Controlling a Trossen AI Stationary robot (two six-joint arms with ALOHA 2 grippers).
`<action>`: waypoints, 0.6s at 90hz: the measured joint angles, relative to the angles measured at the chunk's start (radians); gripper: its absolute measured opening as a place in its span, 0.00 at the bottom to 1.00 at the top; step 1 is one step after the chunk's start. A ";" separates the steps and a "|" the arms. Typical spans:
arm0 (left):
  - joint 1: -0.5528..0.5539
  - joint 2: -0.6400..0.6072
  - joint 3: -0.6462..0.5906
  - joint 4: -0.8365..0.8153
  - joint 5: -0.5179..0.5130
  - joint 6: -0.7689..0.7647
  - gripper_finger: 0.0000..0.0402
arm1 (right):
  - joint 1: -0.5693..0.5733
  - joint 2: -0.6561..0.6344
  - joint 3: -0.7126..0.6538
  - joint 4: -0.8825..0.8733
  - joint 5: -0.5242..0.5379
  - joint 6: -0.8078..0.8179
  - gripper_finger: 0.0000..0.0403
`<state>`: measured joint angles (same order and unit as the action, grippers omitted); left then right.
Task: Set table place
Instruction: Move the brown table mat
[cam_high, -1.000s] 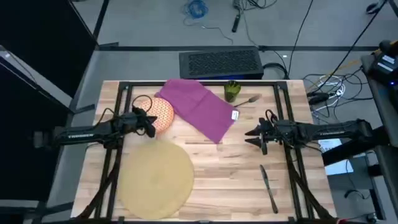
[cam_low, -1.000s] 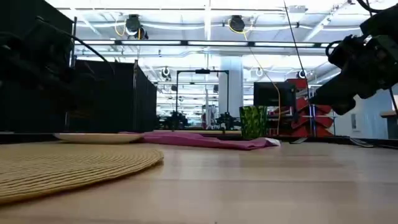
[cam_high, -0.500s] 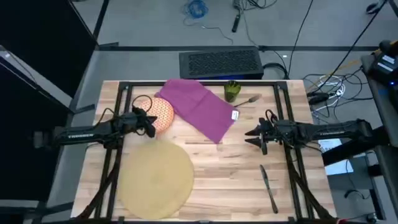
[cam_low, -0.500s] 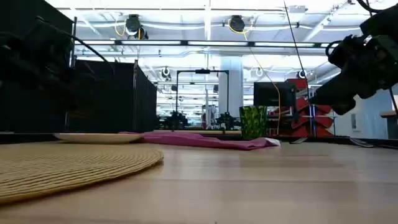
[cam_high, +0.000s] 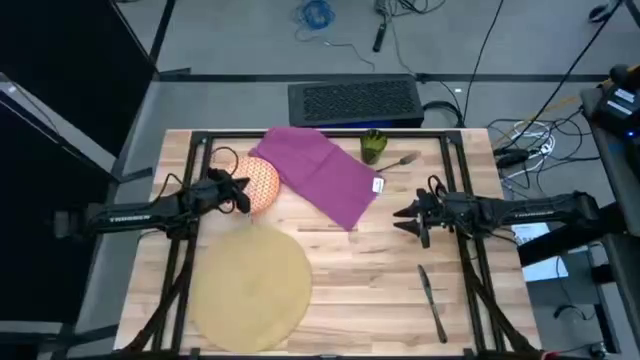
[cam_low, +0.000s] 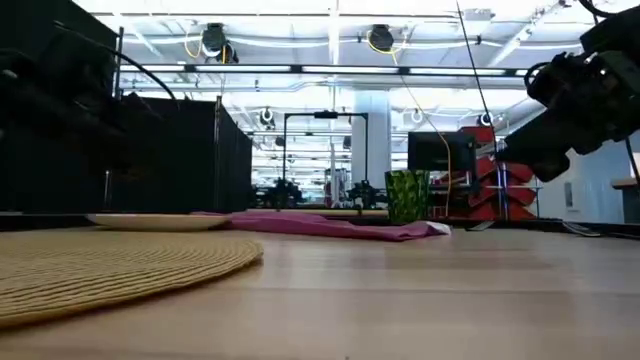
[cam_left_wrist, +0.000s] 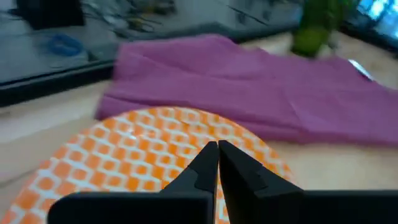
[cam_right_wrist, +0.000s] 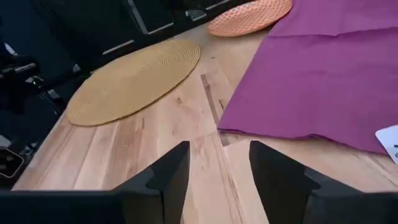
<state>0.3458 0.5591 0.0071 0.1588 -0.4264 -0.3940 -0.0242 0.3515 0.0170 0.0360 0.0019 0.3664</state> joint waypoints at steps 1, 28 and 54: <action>0.000 0.000 0.000 0.008 -0.005 -0.011 0.00 | 0.000 0.000 0.000 0.000 0.000 0.000 0.39; 0.000 0.001 0.000 0.153 -0.099 -0.210 0.00 | -0.008 0.000 0.000 0.191 0.076 0.016 0.39; 0.000 0.002 0.000 0.366 -0.147 -0.357 0.00 | -0.007 0.000 0.023 0.647 0.081 -0.190 0.39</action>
<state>0.3458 0.5610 0.0071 0.5246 -0.5737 -0.7508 -0.0315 0.3519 0.0397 0.6829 0.0824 0.1768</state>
